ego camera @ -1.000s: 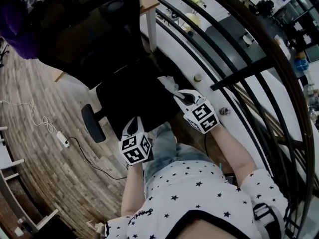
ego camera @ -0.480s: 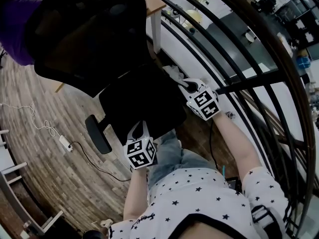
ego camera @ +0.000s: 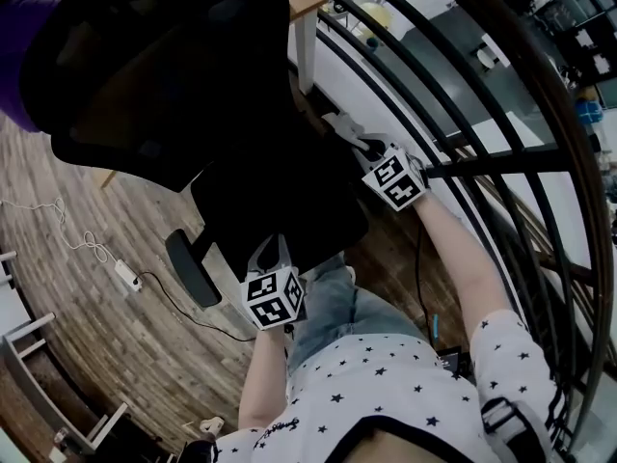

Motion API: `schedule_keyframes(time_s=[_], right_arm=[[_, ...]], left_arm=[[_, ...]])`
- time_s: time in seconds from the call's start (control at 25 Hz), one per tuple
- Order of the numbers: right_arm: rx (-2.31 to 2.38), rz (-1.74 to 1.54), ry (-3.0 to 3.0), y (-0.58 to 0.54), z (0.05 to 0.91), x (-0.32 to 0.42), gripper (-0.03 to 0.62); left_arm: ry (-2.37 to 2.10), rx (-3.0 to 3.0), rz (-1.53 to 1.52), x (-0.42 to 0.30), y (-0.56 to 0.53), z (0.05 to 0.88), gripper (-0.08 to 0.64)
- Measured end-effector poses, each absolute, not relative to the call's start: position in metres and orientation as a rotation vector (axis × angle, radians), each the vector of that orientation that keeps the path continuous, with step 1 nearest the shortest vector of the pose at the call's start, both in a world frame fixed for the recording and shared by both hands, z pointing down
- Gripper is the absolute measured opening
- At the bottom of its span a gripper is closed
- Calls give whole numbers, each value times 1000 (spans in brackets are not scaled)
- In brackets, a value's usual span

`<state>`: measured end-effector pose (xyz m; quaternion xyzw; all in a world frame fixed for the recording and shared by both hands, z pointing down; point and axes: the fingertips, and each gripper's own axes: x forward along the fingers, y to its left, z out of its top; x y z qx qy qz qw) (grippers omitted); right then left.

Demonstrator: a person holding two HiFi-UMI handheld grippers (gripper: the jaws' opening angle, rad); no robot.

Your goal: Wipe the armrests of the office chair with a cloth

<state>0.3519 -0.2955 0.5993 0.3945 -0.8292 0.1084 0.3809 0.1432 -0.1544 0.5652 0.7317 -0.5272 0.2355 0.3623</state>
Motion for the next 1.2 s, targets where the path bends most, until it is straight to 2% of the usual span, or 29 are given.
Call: schedule_keyframes(time_s=[0.52,1.2], right_arm=[[889,191,-2008,-339,652,340,32],[869,325,-1974,-330,686,340,32]], left_arm=[[-1311,1856,654,137,-164,587,2],[-1299,1838,664,137,-159,593,2]])
